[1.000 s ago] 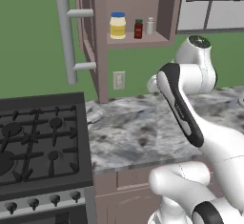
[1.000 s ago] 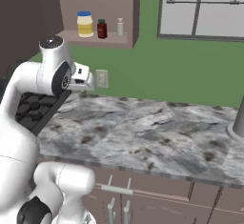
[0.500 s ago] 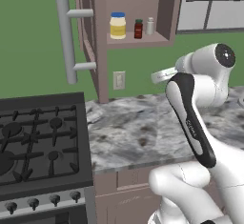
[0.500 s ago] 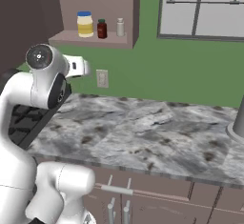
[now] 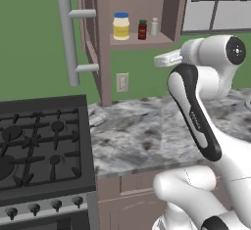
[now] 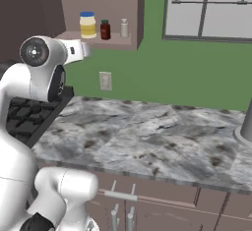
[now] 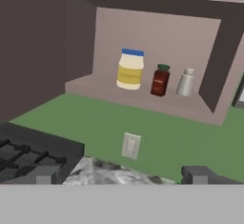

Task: Collect the paprika, mayonnaise, and shaker from the cabinet and place them next to the stove.

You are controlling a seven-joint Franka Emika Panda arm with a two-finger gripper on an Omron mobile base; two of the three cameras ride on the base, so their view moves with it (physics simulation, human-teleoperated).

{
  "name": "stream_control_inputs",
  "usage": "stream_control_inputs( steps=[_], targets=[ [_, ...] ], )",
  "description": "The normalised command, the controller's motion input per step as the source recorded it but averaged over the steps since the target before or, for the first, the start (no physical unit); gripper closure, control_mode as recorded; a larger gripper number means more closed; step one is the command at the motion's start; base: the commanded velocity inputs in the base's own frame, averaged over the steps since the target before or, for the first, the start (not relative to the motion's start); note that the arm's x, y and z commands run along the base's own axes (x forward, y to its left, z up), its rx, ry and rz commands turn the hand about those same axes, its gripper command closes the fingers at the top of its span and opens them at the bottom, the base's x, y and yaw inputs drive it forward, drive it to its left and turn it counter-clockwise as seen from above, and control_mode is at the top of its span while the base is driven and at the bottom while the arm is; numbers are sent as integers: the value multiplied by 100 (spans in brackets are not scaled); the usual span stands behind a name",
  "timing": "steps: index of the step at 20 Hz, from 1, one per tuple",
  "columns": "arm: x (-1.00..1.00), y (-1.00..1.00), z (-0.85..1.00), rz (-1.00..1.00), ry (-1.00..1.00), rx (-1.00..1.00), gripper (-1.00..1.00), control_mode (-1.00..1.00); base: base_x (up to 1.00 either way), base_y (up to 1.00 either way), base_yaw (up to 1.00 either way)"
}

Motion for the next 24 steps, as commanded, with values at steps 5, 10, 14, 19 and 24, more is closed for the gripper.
stream_control_inputs(
  steps=[5,10,14,19,24],
  targets=[
    [19,15,57,0,-6,0,-100,-100,0,0,0],
    [3,3,10,0,-3,0,-100,-100,0,0,0],
    [0,0,0,0,-2,0,-100,-100,0,0,0],
    [0,-3,0,0,-5,1,-100,-100,0,0,0],
    [13,1,2,0,-4,2,-100,-100,0,0,0]
  ],
)
